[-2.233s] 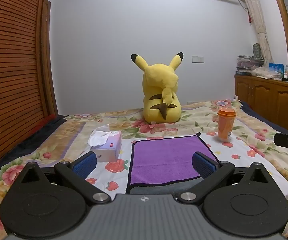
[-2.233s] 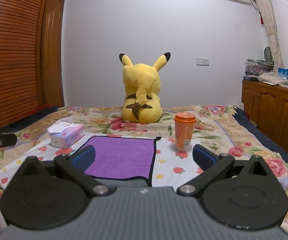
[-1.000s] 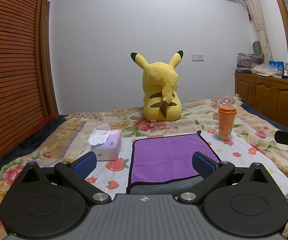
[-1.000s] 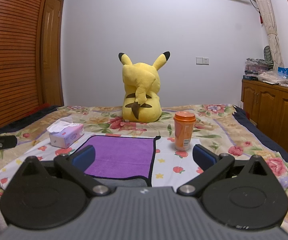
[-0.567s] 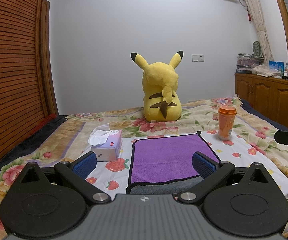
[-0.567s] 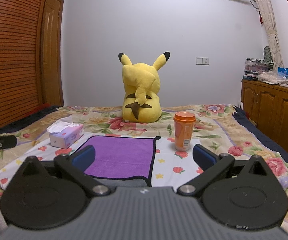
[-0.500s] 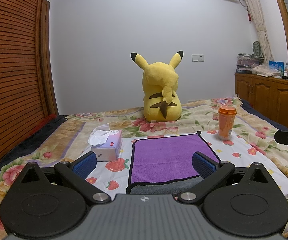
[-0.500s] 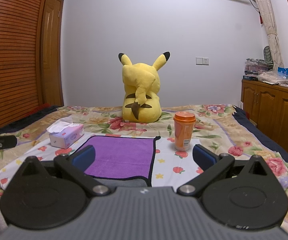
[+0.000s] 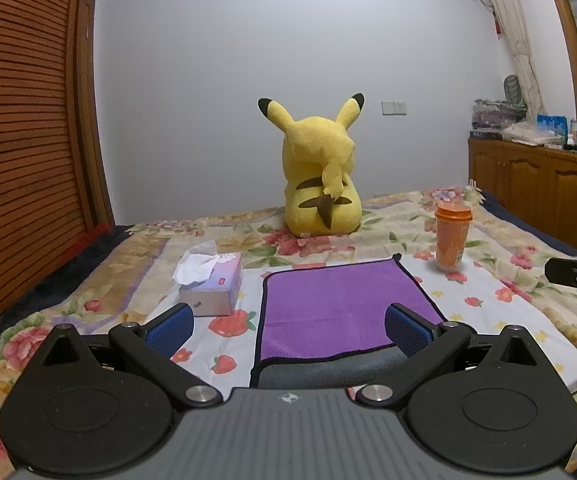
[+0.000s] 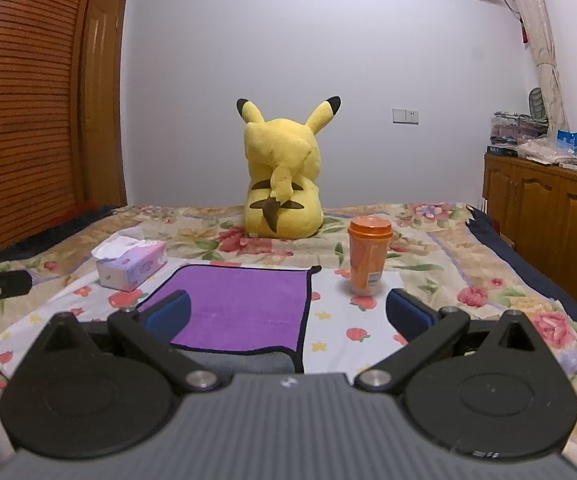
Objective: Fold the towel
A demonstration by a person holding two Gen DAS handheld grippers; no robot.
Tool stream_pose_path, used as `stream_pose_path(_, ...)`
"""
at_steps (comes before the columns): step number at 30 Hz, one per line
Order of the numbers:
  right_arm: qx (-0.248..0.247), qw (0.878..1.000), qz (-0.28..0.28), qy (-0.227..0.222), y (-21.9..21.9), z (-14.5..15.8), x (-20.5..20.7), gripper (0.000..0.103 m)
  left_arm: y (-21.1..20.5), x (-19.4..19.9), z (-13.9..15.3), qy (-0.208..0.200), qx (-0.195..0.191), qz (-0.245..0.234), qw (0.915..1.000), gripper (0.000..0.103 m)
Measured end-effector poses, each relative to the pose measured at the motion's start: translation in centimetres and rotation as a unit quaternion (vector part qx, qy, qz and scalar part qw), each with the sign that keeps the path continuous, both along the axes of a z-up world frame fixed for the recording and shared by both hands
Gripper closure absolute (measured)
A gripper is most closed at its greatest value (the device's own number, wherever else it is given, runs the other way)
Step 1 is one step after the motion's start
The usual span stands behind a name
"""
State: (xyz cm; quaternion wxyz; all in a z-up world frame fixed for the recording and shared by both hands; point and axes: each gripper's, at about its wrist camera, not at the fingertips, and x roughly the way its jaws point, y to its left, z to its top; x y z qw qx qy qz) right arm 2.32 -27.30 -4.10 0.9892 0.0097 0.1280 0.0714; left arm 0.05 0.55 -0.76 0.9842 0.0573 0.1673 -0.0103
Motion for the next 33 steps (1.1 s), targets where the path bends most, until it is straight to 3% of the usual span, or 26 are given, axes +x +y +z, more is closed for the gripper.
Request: stream_pose_path(33, -0.024, 0.998, 0.018, 0.051, 1.8, -1.1, 3.7, 0.0, -0.3, 6.0, -2.0, 0.07, 0.016, 0.0, 0.9975, 0.0)
